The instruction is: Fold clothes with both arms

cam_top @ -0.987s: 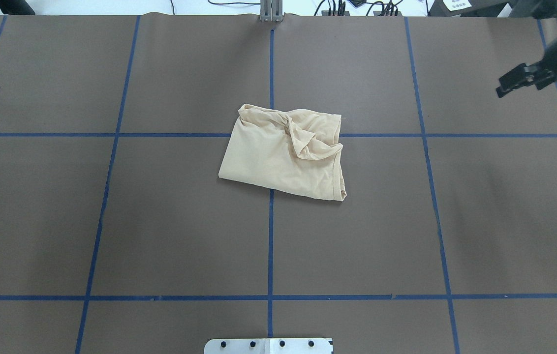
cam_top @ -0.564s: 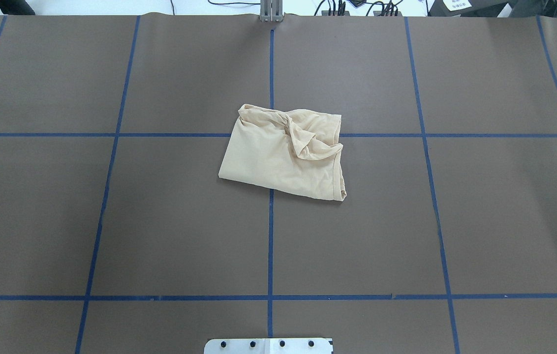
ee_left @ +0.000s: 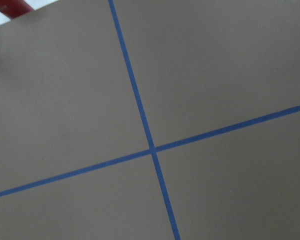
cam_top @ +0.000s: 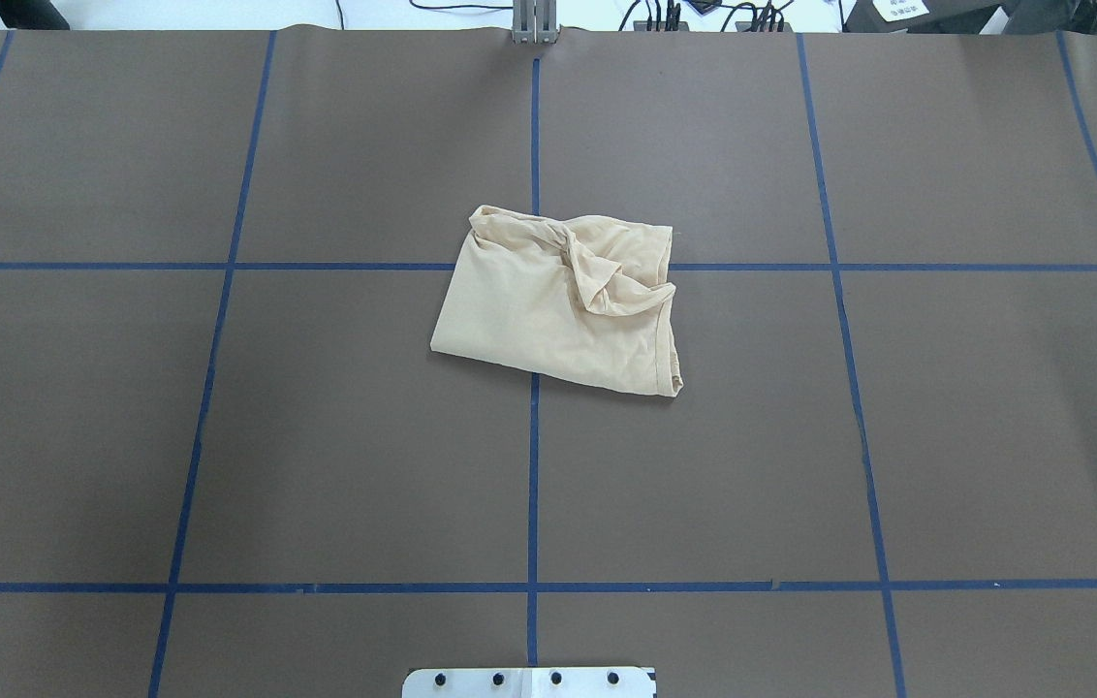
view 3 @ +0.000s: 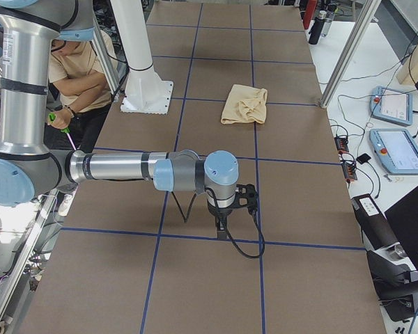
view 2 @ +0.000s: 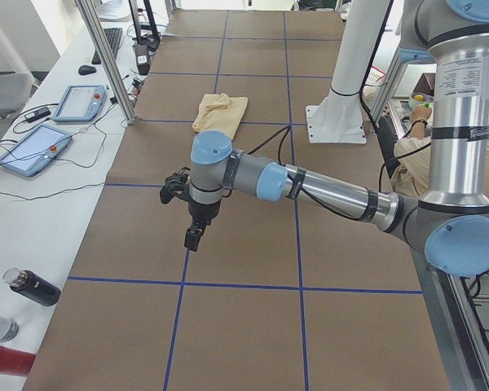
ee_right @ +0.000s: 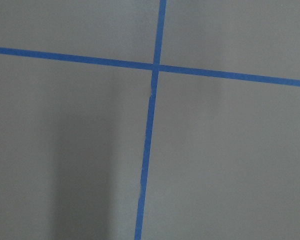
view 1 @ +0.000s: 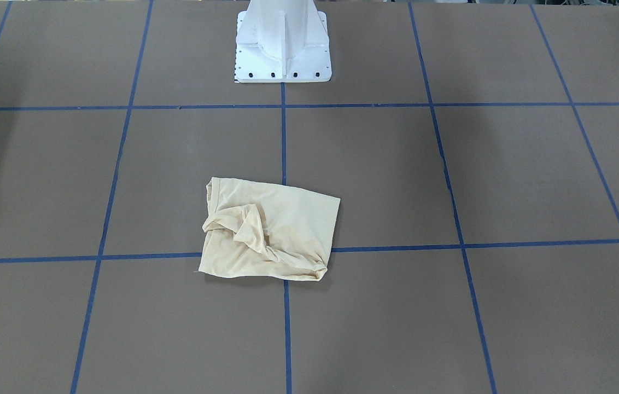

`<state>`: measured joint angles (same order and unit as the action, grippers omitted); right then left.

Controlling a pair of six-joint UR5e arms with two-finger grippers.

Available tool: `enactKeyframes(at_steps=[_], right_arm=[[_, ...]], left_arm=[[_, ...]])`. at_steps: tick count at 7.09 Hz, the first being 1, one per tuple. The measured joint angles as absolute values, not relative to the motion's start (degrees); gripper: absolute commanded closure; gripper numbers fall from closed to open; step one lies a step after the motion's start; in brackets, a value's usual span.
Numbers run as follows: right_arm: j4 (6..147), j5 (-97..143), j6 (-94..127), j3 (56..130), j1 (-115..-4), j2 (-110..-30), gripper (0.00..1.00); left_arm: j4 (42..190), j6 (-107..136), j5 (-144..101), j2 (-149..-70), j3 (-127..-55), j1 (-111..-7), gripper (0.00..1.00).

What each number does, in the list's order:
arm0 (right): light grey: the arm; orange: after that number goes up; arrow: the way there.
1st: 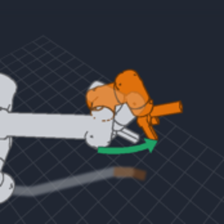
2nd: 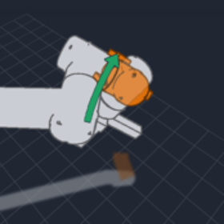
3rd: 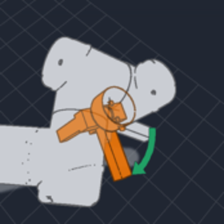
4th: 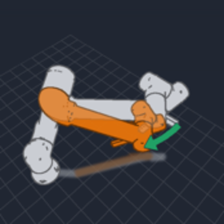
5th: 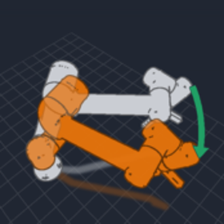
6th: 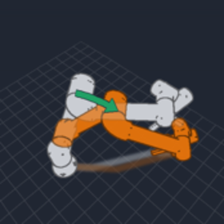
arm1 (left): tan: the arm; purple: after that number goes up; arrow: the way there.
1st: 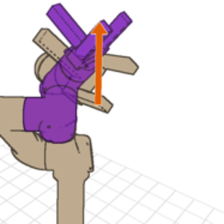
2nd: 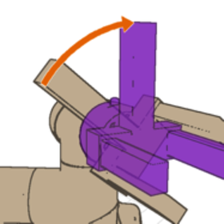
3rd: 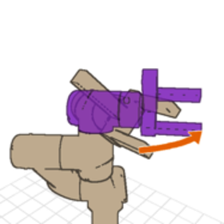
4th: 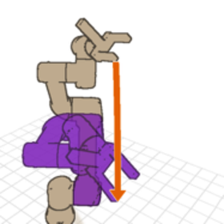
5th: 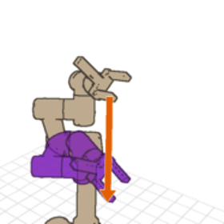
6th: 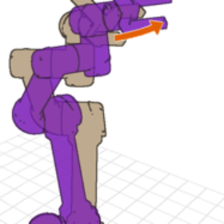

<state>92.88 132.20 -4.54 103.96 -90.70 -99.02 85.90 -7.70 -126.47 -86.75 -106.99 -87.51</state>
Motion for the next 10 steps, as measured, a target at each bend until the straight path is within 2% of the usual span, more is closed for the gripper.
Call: enactKeyframes(at_steps=[3, 6, 10], right_arm=[[94.08, 130.91, -4.49, 105.35, -90.72, -99.71, 0.00], [94.03, 130.60, -3.97, 105.60, -90.70, -101.39, 0.00], [93.37, 131.47, -3.89, 105.82, -90.70, -101.50, 0.00]], left_arm=[[84.58, -9.97, -133.03, -82.47, -104.76, -87.86, 0.00], [84.81, -11.89, -134.74, -79.55, -105.72, -88.97, 0.00], [84.56, -14.21, -134.26, -79.54, -105.25, -91.77, 0.00]])
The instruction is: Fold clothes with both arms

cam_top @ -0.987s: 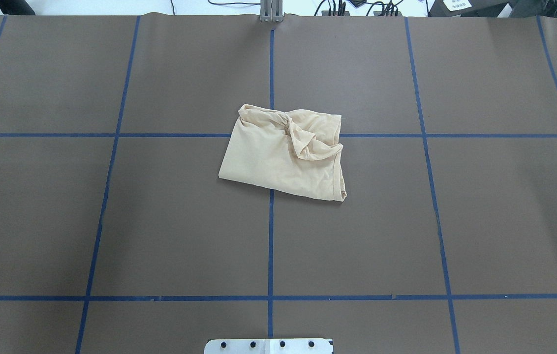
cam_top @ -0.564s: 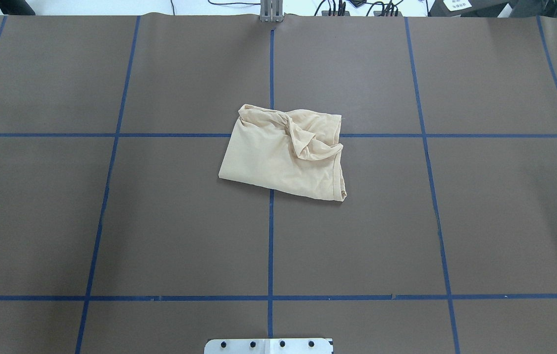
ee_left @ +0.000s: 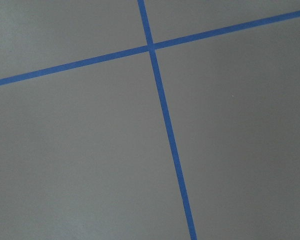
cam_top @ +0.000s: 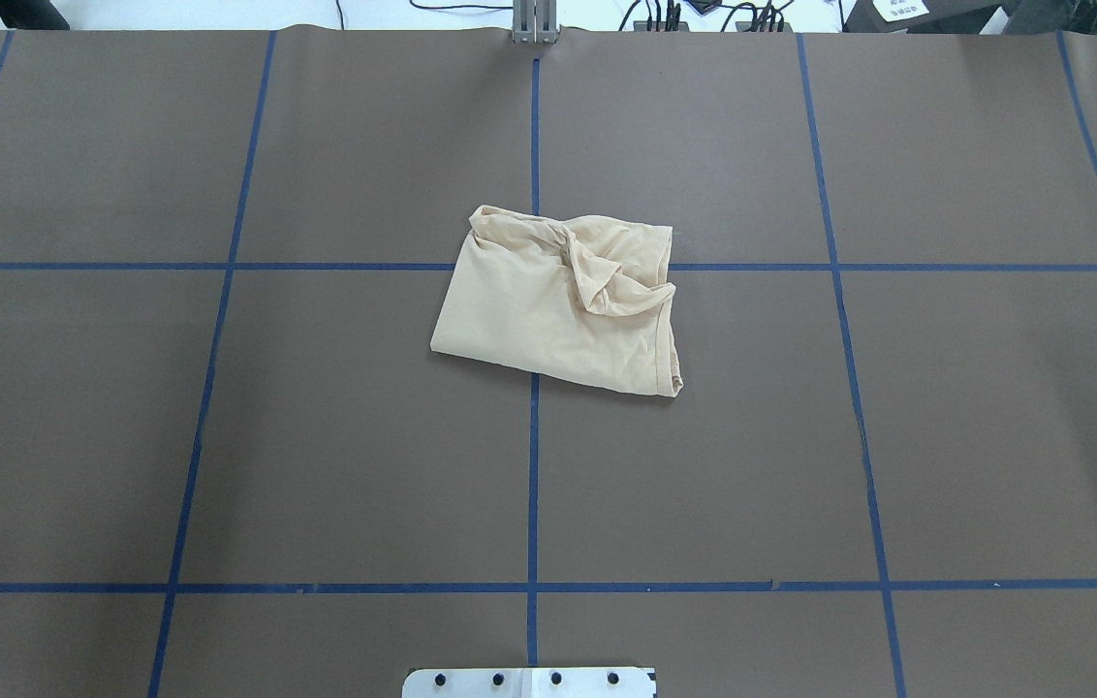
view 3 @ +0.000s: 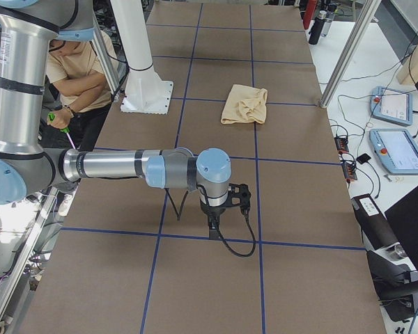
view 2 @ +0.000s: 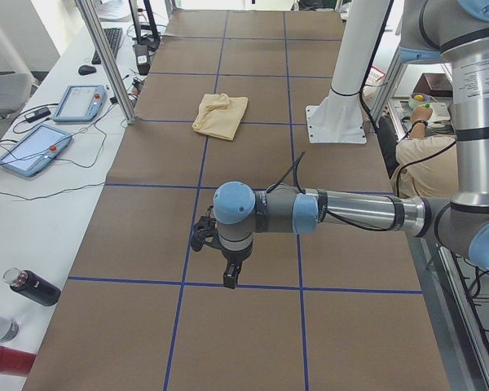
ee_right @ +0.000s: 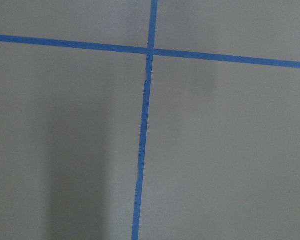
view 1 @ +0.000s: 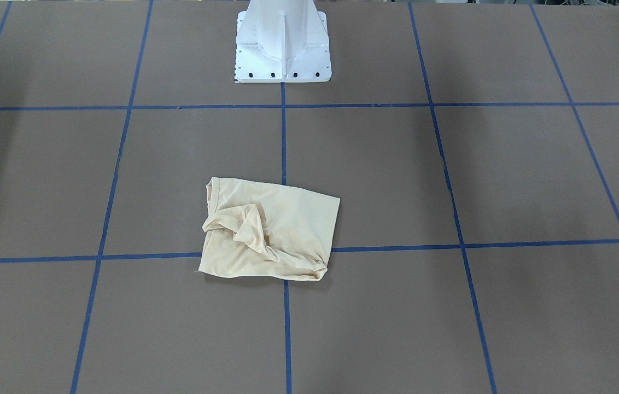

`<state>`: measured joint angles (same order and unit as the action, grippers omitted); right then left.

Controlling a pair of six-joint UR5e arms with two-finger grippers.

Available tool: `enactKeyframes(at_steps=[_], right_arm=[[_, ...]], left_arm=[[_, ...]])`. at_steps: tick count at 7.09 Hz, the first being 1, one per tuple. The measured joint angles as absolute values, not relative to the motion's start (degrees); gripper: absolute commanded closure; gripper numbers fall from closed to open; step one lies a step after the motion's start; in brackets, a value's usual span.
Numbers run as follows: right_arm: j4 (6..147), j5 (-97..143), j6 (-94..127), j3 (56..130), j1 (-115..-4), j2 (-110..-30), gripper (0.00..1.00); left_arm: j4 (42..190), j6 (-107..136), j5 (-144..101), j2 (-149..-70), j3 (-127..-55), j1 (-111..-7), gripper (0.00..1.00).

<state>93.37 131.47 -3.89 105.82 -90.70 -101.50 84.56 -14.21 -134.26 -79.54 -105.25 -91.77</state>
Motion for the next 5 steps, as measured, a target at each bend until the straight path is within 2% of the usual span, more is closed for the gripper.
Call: enactKeyframes(at_steps=[5], right_arm=[[93.26, 130.36, -4.18, 105.53, -90.70, -102.53, 0.00]], left_arm=[[84.81, -14.41, -133.27, -79.76, -105.27, -91.77, 0.00]])
